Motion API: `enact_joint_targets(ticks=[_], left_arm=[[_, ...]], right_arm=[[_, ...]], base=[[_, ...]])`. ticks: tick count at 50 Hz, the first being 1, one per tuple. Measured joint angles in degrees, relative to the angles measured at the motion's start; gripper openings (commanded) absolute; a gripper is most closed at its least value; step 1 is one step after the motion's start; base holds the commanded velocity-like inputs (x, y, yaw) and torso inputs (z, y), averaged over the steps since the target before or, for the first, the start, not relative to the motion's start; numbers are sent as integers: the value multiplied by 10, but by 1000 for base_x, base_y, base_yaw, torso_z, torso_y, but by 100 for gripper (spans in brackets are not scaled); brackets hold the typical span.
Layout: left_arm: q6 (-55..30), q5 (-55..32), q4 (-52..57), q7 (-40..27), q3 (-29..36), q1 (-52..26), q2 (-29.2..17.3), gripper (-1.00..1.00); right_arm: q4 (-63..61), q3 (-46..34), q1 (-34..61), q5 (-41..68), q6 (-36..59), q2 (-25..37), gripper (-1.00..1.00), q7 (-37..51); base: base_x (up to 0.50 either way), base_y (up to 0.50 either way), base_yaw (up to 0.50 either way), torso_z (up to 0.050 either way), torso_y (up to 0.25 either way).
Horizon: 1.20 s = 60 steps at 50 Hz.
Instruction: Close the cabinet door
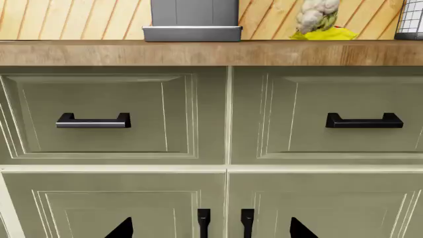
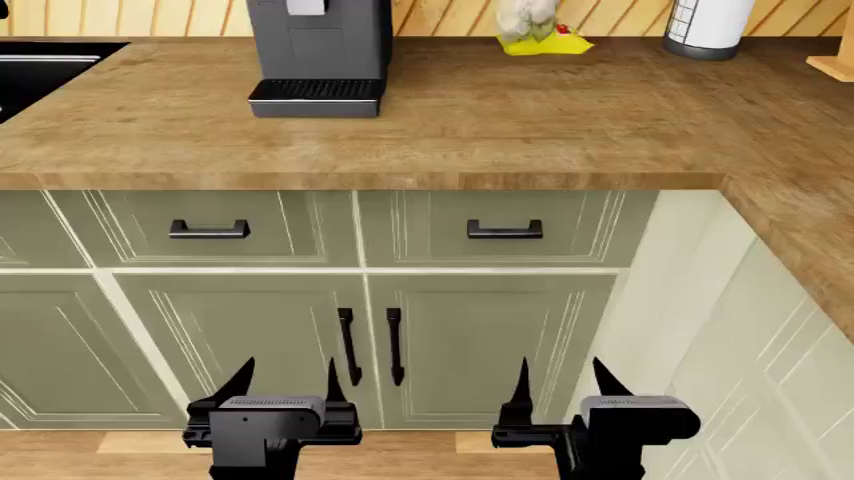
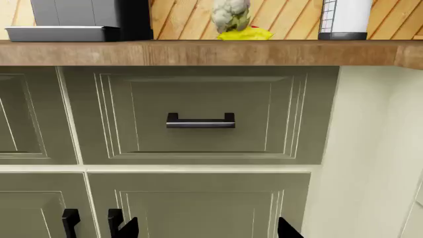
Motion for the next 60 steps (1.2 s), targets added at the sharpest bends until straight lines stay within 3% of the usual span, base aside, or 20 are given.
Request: enact_joint_targets(ticks=[60], left_arm=[[8,-60,1,-60,66,0,-55,100]], right_arm=[[9,-64,7,52,4,52,100,71]], base=[[0,0,0,0,0]])
